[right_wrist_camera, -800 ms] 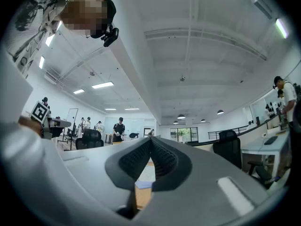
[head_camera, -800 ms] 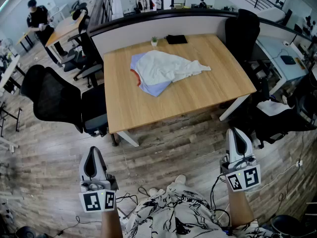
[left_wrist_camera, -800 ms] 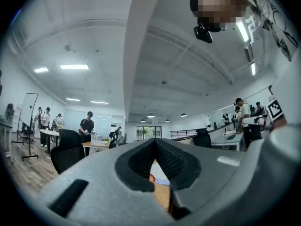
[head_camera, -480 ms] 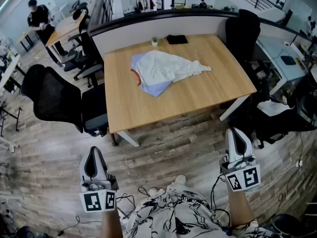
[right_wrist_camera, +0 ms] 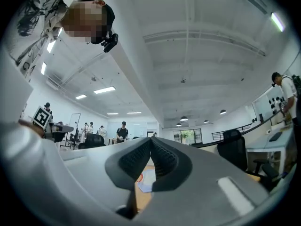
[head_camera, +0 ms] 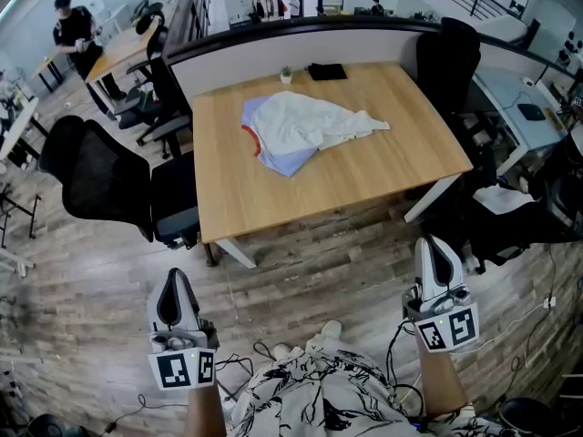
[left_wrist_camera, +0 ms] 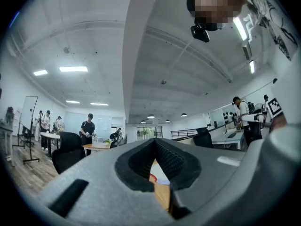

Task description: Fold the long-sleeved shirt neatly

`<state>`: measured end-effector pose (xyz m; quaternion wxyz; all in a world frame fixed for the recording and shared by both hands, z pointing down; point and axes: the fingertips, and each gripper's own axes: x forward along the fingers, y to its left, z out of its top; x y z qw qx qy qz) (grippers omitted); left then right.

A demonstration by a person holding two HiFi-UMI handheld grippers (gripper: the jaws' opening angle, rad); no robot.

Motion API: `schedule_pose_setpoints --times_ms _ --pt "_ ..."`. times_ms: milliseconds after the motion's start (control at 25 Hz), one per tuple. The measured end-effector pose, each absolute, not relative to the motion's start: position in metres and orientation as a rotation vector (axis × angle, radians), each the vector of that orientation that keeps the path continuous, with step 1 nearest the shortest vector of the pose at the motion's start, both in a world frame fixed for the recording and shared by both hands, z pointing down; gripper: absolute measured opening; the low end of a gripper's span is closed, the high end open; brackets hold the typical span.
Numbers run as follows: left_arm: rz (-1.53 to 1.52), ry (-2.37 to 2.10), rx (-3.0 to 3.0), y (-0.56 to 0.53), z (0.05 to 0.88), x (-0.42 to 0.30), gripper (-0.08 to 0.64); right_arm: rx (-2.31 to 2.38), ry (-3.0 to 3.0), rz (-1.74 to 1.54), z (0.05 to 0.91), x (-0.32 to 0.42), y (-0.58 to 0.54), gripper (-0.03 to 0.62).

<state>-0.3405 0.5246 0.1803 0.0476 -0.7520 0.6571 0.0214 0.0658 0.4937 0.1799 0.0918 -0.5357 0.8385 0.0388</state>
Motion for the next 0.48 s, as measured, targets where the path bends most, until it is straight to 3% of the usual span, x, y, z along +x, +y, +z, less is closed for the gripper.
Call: schedule_pose_setpoints --times_ms 80,280,480 --pt "0.061 1.992 -2.275 0.5260 0.1781 -0.3395 0.022 -1.590 2.501 0.117 0.1812 0.0645 0.4940 0.004" --pt "0.076 1.997 -2.276 0.5263 0.1767 -0.3410 0.138 -1.579 2.512 0.109 0.1811 0.0624 0.4952 0.131" --pt "0.060 2.046 -2.245 0.5260 0.1823 -0.3470 0.315 -1.565 2.517 0.107 0.1842 0.0644 0.4980 0.274"
